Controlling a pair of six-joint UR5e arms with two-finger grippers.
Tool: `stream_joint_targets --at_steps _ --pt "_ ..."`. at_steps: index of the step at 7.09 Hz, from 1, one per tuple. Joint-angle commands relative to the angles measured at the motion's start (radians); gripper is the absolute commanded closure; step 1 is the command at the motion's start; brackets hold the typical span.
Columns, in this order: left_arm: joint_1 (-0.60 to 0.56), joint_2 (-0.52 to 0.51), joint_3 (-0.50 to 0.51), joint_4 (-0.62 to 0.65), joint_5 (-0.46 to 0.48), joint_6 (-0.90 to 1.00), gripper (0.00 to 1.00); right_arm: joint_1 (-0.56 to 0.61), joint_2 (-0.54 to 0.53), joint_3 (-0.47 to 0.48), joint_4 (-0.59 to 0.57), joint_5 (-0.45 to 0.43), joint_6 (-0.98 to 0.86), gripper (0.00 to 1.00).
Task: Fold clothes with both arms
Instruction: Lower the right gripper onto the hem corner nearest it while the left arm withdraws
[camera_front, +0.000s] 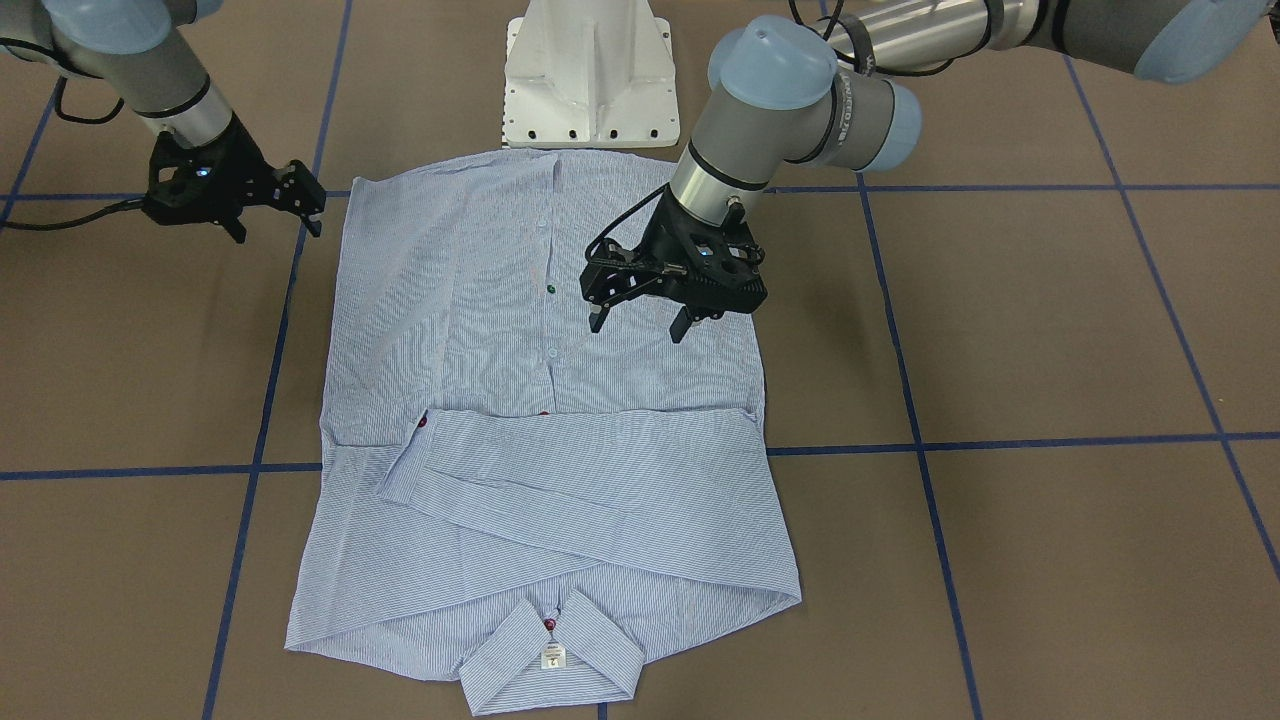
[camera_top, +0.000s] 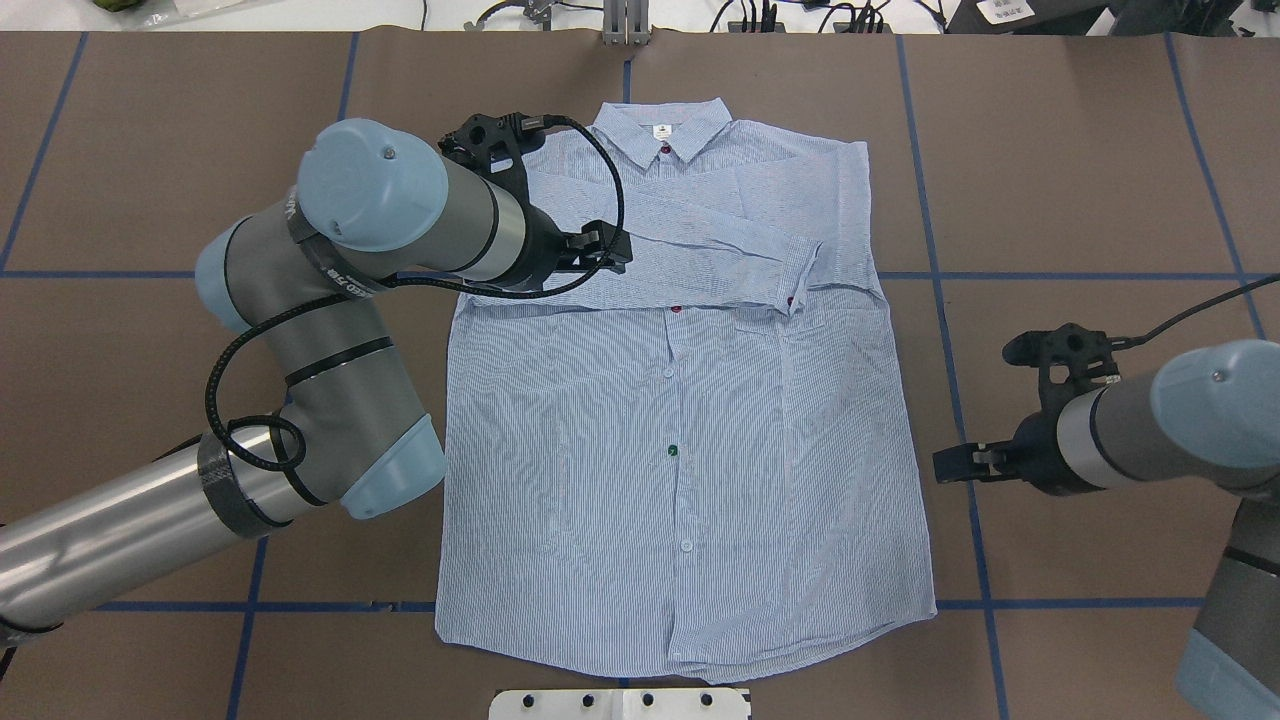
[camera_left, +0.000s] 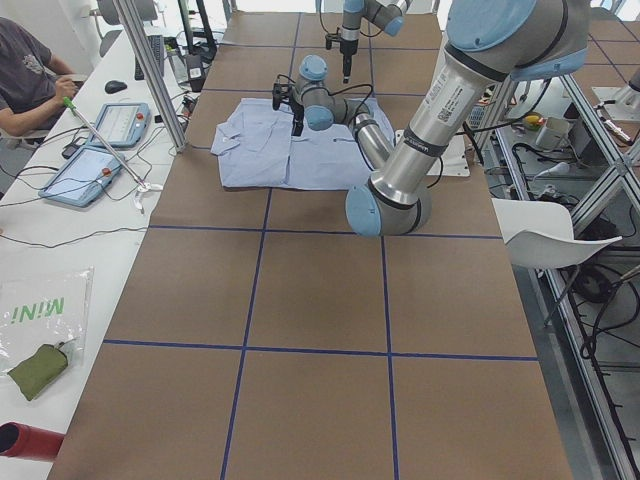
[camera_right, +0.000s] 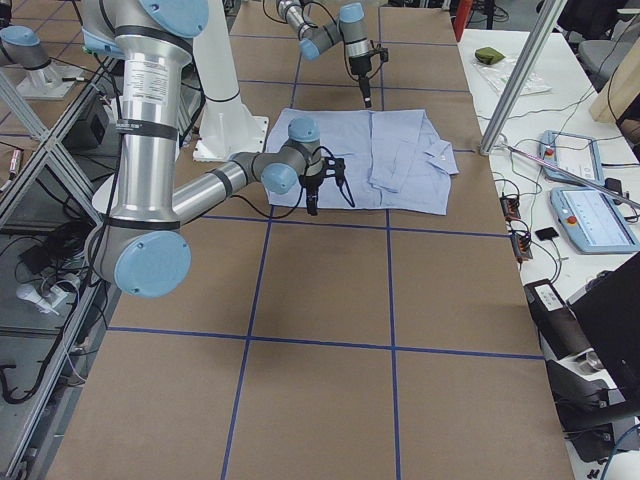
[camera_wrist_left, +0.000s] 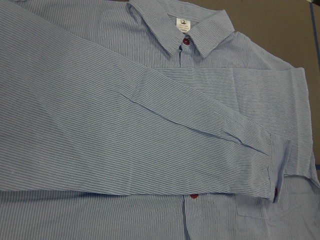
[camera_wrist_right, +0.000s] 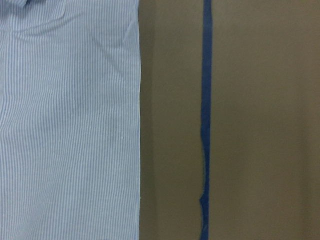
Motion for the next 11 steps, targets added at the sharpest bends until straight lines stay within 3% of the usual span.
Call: stream_joint_targets --at_steps 1,5,7,10,11 --pt "-0.001 0.001 -0.002 0.001 0.003 0.000 0.00 -0.085 0.005 -0.011 0.002 0.000 0.021 0.01" --pt "0.002 0.012 -0.003 -0.002 0.008 0.002 0.00 -0.121 0.040 -0.079 0.002 0.093 0.029 0.04" --pt "0.002 0.014 -0.003 -0.002 0.008 0.002 0.00 -0.129 0.040 -0.093 0.002 0.129 0.061 0.19" --pt "0.004 0.014 -0.003 -0.004 0.009 0.002 0.00 -0.147 0.042 -0.094 0.000 0.131 0.093 0.30" --pt "0.002 0.014 -0.003 -0.004 0.009 0.002 0.00 -0.159 0.042 -0.096 0.000 0.129 0.107 0.39"
